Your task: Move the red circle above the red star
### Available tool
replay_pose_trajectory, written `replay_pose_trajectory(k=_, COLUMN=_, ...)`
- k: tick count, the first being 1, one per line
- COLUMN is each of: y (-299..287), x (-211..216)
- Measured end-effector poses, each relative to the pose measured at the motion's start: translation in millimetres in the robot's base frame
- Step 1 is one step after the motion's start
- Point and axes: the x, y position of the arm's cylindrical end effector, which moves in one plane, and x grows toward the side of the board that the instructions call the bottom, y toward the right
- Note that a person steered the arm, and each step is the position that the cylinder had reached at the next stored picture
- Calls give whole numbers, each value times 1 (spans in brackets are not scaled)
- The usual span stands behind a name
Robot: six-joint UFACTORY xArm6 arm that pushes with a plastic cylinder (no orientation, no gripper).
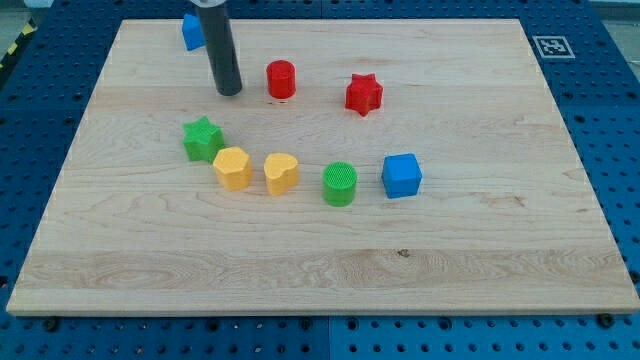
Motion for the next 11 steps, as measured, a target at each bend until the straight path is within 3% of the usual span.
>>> replay_pose_trajectory(k=2, y=78, x=0)
replay_pose_trajectory(k=5, y=91, x=-2)
replay_pose_trajectory(k=9, y=131, x=-61)
replay_pose_trajectory(k=11, y=187, x=-24)
